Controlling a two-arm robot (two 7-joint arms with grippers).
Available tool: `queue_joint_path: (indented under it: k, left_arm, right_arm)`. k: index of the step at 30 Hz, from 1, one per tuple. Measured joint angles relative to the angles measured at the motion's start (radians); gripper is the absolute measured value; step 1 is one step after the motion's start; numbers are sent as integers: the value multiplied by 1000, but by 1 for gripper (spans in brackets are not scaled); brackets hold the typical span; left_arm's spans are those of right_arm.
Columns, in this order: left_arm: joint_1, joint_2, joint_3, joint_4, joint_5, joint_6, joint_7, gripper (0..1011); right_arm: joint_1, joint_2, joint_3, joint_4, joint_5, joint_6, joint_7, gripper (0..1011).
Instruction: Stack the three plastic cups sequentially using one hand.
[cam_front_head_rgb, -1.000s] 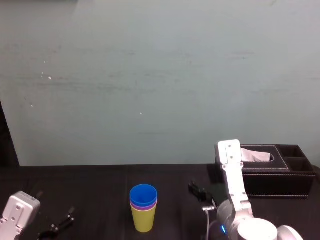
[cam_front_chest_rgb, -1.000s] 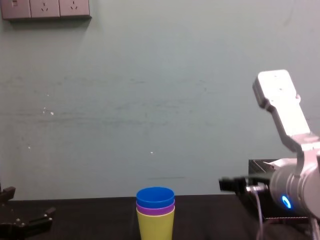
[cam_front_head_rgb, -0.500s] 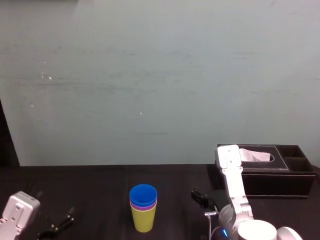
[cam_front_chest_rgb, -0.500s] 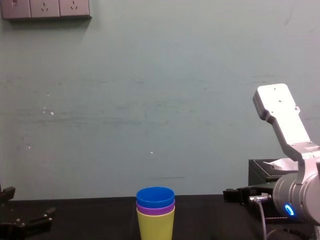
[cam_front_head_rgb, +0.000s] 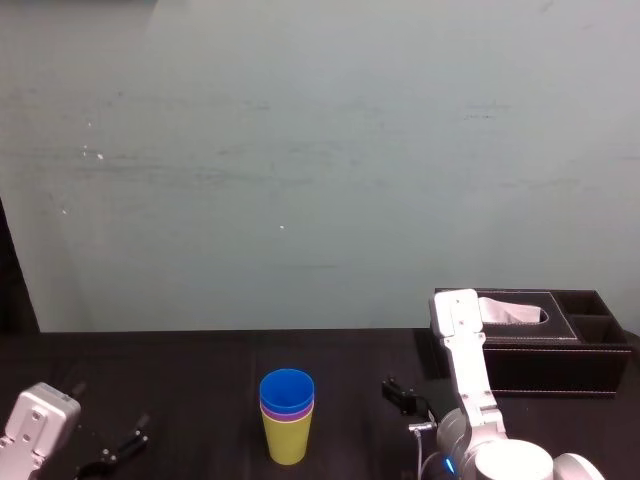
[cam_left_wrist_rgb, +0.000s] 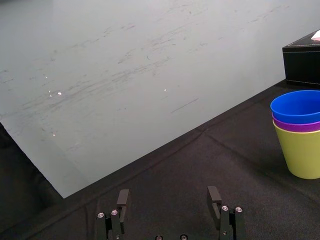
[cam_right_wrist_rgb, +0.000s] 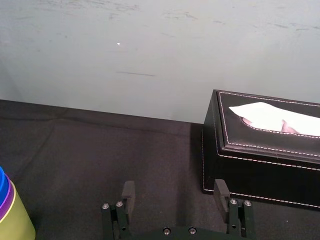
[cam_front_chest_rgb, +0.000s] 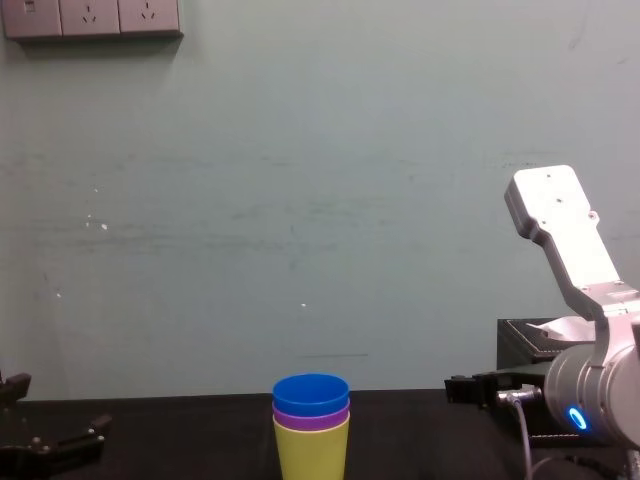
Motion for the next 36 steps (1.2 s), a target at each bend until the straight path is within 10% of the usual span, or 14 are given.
queue_joint_path:
  k: [36]
  left_arm:
    - [0, 0, 0, 0, 0, 0, 0, 1000]
  right_arm:
    - [15, 12, 14, -7, -2, 30, 13, 1002]
